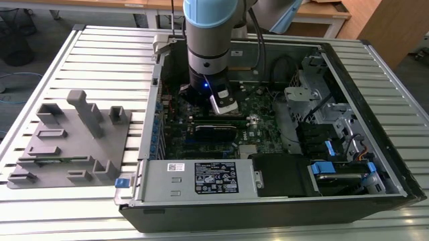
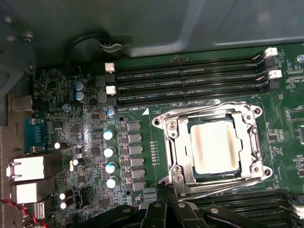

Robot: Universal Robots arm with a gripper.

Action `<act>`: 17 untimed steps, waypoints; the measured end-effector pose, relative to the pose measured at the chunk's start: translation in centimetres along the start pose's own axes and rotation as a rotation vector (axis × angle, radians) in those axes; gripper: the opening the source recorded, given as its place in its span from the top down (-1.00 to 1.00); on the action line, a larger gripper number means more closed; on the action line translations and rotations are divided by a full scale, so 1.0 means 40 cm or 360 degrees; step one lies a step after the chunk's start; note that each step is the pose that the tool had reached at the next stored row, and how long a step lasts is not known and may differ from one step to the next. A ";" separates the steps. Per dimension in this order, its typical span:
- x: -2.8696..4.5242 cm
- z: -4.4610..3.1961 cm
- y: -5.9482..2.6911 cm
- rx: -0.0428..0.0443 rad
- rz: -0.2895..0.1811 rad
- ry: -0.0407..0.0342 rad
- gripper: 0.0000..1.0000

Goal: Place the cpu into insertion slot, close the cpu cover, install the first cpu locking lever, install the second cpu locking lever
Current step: 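Install the second cpu locking lever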

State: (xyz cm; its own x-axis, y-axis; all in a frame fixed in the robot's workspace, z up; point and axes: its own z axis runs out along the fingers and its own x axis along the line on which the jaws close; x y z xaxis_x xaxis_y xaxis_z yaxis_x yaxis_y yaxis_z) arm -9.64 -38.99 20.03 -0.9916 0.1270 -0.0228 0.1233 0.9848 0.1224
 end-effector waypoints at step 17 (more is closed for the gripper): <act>-0.001 -0.010 -0.007 -0.0068 0.0003 0.0008 0.80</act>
State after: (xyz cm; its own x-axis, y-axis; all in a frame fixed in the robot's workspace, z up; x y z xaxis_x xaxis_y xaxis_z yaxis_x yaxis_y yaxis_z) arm -9.64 -39.32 20.40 -0.9916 0.1278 -0.0175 0.1232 0.9786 0.1648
